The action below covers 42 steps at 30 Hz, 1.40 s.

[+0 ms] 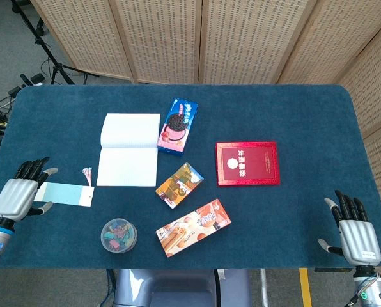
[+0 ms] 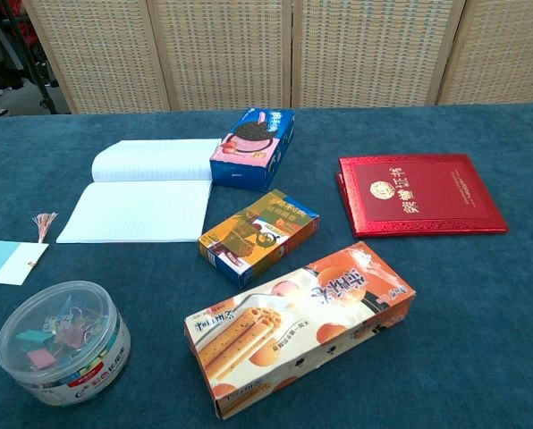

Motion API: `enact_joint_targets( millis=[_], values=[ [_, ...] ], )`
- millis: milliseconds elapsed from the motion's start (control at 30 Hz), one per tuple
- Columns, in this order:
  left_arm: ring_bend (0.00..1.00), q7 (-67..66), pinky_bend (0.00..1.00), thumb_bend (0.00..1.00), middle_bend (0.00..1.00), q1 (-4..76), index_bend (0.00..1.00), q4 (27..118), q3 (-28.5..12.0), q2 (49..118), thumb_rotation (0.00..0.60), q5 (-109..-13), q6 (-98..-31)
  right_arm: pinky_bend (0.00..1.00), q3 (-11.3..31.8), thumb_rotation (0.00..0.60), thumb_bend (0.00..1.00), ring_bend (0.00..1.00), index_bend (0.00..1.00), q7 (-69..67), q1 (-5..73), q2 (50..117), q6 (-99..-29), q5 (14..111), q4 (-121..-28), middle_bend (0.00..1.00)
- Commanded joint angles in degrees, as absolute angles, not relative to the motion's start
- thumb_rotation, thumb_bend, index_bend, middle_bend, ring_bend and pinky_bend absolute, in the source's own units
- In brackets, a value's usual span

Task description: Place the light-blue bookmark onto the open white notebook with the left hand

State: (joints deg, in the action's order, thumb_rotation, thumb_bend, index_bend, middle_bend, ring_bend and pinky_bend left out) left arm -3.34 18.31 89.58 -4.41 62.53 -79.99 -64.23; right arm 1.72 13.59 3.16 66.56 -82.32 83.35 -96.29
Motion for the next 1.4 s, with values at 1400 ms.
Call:
enact_joint_targets(
  millis=[1400],
  values=[
    [0.00, -15.4, 0.00, 0.18, 0.00, 29.9, 0.29, 75.5, -0.8, 69.4, 0.600, -69.6, -45.5, 0.00, 2.3, 0.600, 0.10, 0.00, 0.12, 13.3, 3.6, 67.3, -82.2, 82.6, -95.2, 0.00]
  ],
)
